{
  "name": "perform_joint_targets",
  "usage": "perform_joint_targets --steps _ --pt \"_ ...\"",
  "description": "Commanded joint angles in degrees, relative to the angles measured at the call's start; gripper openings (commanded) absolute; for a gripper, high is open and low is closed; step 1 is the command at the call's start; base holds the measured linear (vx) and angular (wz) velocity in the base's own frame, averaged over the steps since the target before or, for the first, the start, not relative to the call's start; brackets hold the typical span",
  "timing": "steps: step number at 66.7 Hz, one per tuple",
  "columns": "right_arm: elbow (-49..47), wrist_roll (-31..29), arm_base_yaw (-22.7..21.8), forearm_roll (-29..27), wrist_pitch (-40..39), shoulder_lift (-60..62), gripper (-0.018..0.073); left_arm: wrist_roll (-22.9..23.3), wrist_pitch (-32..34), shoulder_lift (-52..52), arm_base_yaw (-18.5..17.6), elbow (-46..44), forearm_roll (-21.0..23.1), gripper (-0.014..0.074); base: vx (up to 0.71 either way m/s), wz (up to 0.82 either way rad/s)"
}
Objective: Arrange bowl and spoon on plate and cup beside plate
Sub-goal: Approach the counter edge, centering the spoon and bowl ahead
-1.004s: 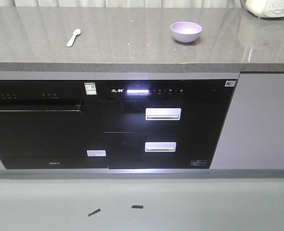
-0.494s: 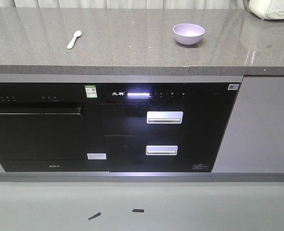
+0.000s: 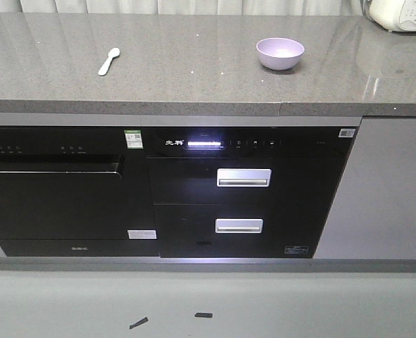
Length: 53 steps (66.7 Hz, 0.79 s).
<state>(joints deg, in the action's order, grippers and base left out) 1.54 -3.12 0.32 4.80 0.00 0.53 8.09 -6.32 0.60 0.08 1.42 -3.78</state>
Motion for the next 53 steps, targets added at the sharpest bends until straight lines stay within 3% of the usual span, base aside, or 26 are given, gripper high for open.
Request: perform_joint_targets --steps 1,53 --pt "1.0 -0.3 0.1 0.2 -4.4 0.7 -0.0005 0.6 4.0 -0.1 0.0 1.8 0.0 -0.0006 0.05 0.01" --pt "1.0 -0.3 0.1 0.2 -4.4 0.7 -0.0005 0.6 4.0 -0.1 0.0 1.8 0.0 -0.0006 0.06 0.0"
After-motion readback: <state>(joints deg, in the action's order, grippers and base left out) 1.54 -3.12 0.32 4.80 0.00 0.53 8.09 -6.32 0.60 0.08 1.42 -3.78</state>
